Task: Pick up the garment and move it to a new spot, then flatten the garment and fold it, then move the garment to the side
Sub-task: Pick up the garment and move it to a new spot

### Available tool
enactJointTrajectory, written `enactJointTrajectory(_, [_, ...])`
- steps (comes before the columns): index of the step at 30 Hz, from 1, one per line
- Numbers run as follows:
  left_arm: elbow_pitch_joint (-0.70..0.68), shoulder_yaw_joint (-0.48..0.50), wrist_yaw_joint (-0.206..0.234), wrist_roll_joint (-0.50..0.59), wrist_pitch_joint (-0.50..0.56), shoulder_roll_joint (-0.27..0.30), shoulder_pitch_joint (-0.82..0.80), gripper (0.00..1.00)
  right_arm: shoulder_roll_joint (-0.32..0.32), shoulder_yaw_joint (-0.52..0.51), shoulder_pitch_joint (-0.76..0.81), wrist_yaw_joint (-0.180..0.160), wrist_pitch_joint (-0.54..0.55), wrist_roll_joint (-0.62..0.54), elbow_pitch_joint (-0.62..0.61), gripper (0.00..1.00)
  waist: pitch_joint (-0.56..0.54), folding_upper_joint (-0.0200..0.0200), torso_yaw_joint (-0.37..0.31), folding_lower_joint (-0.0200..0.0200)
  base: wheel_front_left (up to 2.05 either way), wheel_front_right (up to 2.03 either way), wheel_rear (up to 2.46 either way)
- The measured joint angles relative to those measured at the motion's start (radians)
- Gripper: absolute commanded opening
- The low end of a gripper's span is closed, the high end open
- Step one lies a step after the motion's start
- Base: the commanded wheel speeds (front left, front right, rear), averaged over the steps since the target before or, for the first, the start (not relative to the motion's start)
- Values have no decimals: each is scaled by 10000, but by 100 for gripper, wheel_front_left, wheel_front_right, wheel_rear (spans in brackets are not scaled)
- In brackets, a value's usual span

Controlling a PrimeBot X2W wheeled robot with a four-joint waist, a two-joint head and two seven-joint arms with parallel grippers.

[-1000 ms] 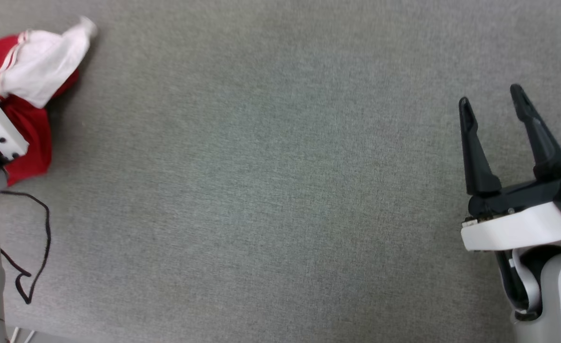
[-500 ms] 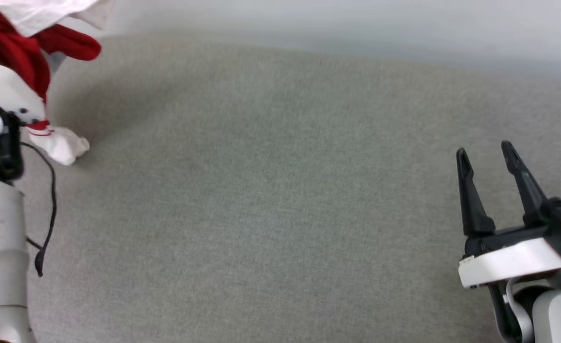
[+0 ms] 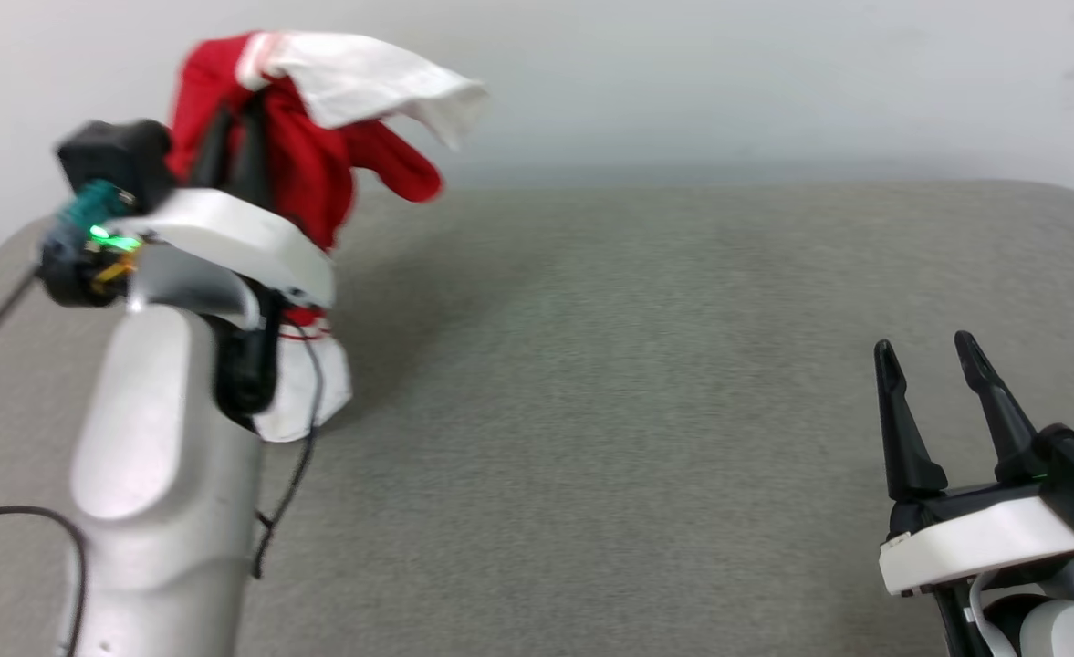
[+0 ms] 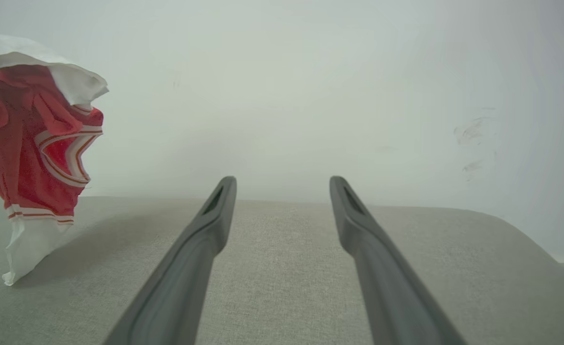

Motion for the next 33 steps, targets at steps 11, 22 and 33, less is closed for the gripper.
enactJointTrajectory(11, [-970,-1793,-123,-512,88,-1300,1918,0,0,-67,123,-2,81,119,-54,100,97,0,-1881,0,0,0,0])
enactJointTrajectory(22, [443,-4420,359,-1208,113,-1381,3816,29,-4,-140,82,-2,-150,328,188,100,1033,0,-2077,2,0,0,0])
enactJointTrajectory(33, [125,-5198,616,-1066,-1532,-1375,3328,100,2,-194,6,0,-58,86,263,100,715,0,-1172,2,0,0,0])
